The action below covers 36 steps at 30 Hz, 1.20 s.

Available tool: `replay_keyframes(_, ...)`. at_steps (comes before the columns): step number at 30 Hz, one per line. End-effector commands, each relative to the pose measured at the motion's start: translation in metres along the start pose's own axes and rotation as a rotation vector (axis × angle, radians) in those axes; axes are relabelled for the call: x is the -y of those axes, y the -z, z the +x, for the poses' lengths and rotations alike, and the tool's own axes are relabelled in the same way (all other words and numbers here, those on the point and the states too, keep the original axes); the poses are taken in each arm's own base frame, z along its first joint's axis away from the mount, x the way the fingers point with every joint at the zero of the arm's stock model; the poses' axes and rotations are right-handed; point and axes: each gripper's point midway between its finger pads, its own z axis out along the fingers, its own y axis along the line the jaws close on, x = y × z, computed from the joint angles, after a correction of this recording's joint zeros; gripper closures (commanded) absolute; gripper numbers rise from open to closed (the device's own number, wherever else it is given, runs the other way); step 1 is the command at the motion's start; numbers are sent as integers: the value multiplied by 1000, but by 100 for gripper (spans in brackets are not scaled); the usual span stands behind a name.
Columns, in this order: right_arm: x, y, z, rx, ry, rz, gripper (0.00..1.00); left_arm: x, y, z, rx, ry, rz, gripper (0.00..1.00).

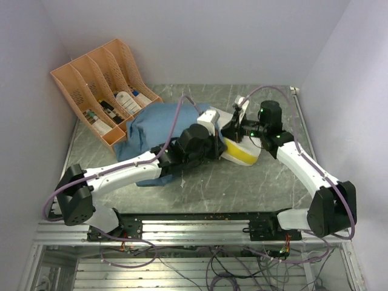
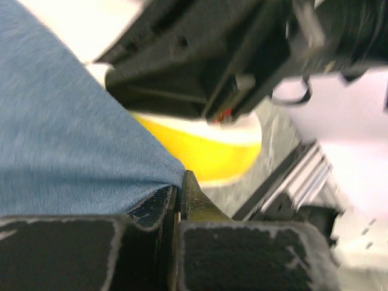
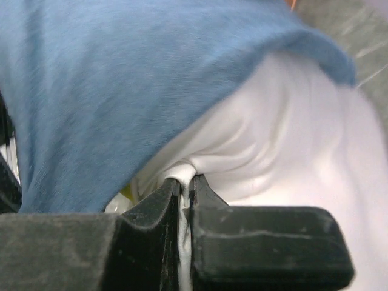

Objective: Put the pillow into the pillowcase

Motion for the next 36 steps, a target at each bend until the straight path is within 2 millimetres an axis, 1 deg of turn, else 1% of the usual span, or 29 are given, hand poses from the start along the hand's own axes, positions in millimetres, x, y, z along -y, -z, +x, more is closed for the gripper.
replay_keyframes(1, 11, -5, 32, -1, 45, 10, 100, 18, 8, 110, -323, 55, 199, 93)
replay_keyframes(2, 20, 3, 24, 24, 57, 52, 100, 15, 12, 119, -338, 68, 202, 93)
replay_keyframes(4, 35, 22, -1, 89, 89, 127, 100, 10, 23, 130, -343, 94, 204, 93)
replay_keyframes(5, 37, 27, -9, 114, 100, 139, 100, 10, 29, 128, -327, 109, 218, 93)
replay_keyframes(6, 36, 28, -11, 123, 97, 133, 100, 12, 35, 125, -311, 121, 234, 93)
replay_keyframes(7, 30, 26, -10, 128, 87, 99, 100, 14, 40, 120, -291, 127, 247, 93)
replay_keyframes(9, 13, 17, 2, 123, 38, 4, 100, 21, 53, 103, -247, 132, 283, 93)
replay_keyframes(11, -3, 12, 15, 114, 26, -74, 100, 21, 63, 93, -212, 127, 282, 93)
replay_keyframes(12, -16, 6, 25, 97, 22, -136, 100, 19, 67, 90, -199, 128, 277, 93)
replay_keyframes(13, -36, -4, 45, 46, -2, -218, 100, 17, 68, 87, -178, 129, 270, 93)
replay_keyframes(15, -93, -29, 94, -118, 23, -395, 100, 15, 64, 84, -157, 134, 262, 93)
replay_keyframes(16, -115, -34, 103, -148, 31, -460, 100, 17, 59, 87, -171, 129, 271, 93)
replay_keyframes(17, -118, -37, 97, -131, 6, -455, 100, 21, 54, 90, -191, 127, 282, 93)
replay_keyframes(18, -108, -39, 84, -87, -5, -414, 100, 29, 50, 95, -219, 128, 311, 93)
replay_keyframes(20, -75, -29, 60, 17, -68, -305, 100, 48, 49, 107, -266, 129, 383, 93)
replay_keyframes(21, -58, -22, 53, 65, -95, -257, 100, 57, 52, 114, -285, 120, 416, 93)
replay_keyframes(22, -47, -16, 54, 82, -107, -229, 100, 62, 56, 121, -299, 111, 440, 93)
replay_keyframes(23, -43, -13, 61, 66, -96, -222, 100, 62, 58, 130, -322, 101, 450, 93)
replay_keyframes(24, -43, -11, 72, 27, -75, -228, 100, 59, 61, 138, -343, 95, 450, 93)
replay_keyframes(25, -49, -9, 86, -19, -67, -266, 100, 51, 62, 148, -366, 92, 429, 93)
replay_keyframes(26, -58, -6, 94, -41, -43, -325, 99, 39, 64, 160, -390, 87, 397, 90)
replay_keyframes(27, -65, -2, 104, -77, 1, -367, 94, 23, 66, 175, -421, 80, 349, 81)
replay_keyframes(28, -77, 7, 120, -146, 13, -412, 86, 9, 68, 184, -440, 76, 300, 67)
replay_keyframes(29, -80, 11, 128, -188, 89, -435, 72, -4, 69, 191, -448, 77, 247, 54)
replay_keyframes(30, -82, 16, 137, -228, 150, -445, 62, -14, 73, 196, -457, 77, 209, 43)
replay_keyframes(31, -85, 22, 145, -264, 186, -457, 51, -20, 77, 196, -455, 81, 184, 37)
replay_keyframes(33, -88, 36, 151, -306, 276, -472, 35, -23, 88, 184, -434, 75, 160, 17)
replay_keyframes(34, -87, 41, 147, -313, 323, -467, 29, -22, 95, 171, -409, 66, 151, 13)
replay_keyframes(36, -79, 54, 128, -297, 389, -431, 19, -15, 113, 138, -345, 47, 145, 10)
